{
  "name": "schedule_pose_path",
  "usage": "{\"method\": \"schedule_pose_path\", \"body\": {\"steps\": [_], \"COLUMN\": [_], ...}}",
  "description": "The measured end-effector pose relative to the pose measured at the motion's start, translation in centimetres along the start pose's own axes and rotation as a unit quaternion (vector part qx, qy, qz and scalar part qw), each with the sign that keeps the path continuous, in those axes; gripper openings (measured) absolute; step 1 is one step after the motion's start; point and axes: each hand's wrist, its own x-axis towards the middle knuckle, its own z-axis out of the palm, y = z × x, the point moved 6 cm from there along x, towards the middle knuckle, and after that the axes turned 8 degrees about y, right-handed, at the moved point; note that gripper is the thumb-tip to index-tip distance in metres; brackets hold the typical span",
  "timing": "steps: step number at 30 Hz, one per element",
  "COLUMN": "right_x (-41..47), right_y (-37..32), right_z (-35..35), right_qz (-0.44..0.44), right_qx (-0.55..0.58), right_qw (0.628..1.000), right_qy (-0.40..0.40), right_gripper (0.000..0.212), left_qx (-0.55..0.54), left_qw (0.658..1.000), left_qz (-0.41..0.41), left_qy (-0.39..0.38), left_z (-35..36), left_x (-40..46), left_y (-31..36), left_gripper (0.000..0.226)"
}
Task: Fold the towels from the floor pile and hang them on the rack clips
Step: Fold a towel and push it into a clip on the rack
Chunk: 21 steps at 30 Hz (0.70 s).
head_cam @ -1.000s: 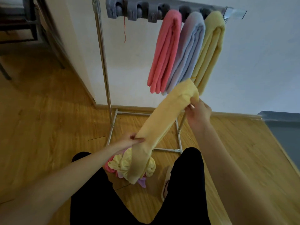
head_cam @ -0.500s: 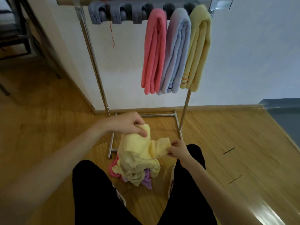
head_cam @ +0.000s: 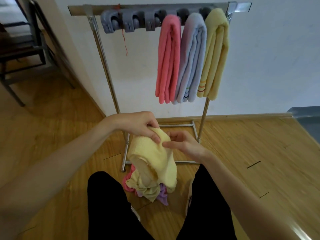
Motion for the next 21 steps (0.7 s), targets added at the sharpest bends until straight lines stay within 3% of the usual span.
{"method": "schedule_pose_path", "body": {"steps": [8, 12, 14, 16, 19, 21], "right_x": [0.4, 1.0, 2.0, 3.1, 4.8, 6.1], "right_y": [-5.5, -6.7, -8.1, -10.2, -13.9, -15.7], "right_z": [-2.9, -5.7, -6.4, -5.7, -3.9, -3.3], "right_qz": [-0.057, -0.061, -0.089, -0.139, -0.218, -0.226], "right_qx": [-0.072, -0.134, -0.189, -0.235, -0.333, -0.385], "right_qw": [0.996, 0.989, 0.977, 0.962, 0.917, 0.894], "right_qy": [-0.013, 0.028, 0.041, 0.016, -0.03, -0.045], "right_gripper": [0.016, 0.015, 0.016, 0.024, 0.037, 0.041], "left_qx": [-0.049, -0.07, -0.085, -0.082, -0.024, 0.004], "left_qw": [0.995, 0.991, 0.986, 0.981, 0.976, 0.974], "left_qz": [-0.05, -0.056, -0.052, -0.058, -0.024, 0.004], "left_qy": [0.072, 0.1, 0.133, 0.167, 0.215, 0.226], "left_z": [-2.2, -4.3, -6.0, -8.1, -11.5, -13.8], "left_x": [-1.8, -3.3, -3.4, -3.1, -2.4, -2.2], "left_y": [-2.3, -3.8, -3.8, -3.5, -1.9, -0.9], "left_gripper": [0.042, 0.029, 0.02, 0.024, 0.021, 0.014]}}
